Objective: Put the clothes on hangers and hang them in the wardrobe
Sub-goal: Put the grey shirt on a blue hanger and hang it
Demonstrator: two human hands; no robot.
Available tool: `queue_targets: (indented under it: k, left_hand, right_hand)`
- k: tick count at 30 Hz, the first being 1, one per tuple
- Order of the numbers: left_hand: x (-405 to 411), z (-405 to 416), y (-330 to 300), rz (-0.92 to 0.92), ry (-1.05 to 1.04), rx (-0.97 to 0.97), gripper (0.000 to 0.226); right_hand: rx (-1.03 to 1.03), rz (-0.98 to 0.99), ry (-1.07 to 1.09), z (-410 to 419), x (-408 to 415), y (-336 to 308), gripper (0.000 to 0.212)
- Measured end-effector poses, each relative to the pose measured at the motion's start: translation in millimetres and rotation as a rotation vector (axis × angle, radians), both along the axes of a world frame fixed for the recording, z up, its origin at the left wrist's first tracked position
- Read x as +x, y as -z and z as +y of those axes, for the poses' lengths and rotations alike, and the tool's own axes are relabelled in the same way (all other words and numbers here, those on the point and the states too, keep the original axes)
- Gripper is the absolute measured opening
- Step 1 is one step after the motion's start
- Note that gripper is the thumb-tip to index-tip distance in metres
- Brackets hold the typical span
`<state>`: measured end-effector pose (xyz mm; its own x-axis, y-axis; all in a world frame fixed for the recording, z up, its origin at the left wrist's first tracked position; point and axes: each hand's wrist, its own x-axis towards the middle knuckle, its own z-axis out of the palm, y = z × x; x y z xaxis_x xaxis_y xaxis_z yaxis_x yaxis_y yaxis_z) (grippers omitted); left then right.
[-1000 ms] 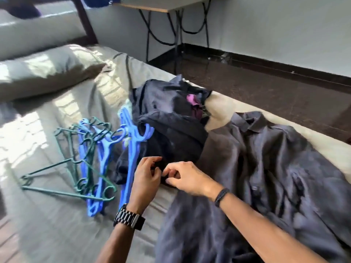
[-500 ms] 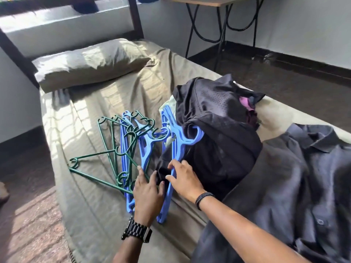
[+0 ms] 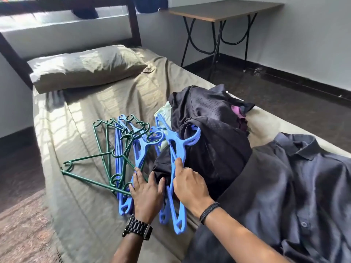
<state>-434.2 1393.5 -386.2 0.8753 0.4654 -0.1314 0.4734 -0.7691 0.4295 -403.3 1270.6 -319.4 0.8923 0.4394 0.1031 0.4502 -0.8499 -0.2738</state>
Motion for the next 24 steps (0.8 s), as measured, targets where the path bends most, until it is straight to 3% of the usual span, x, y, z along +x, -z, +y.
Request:
queue_targets:
  k: [2, 8, 18, 24]
  left_hand:
    - [0, 0, -2, -0.018, -0.015, -0.032, 0.055]
    - [-3, -6, -9, -0.027, 0.001, -0.043, 0.052]
    - [-6, -18, -13, 0.013, 0.035, 0.056, 0.055]
    - [1, -31, -17, -0.313, 0.126, 0.126, 0.04]
  right_hand:
    - [0.054, -0.05, 0.008, -7, -6, -9, 0.047]
    - [0.442, 0.195, 0.006, -39, -27, -26, 0.033]
    - [0.44, -0.007, -0.104, -54, -39, -46, 0.05]
    - [0.532, -0.012, -0.036, -66, -47, -44, 0.051]
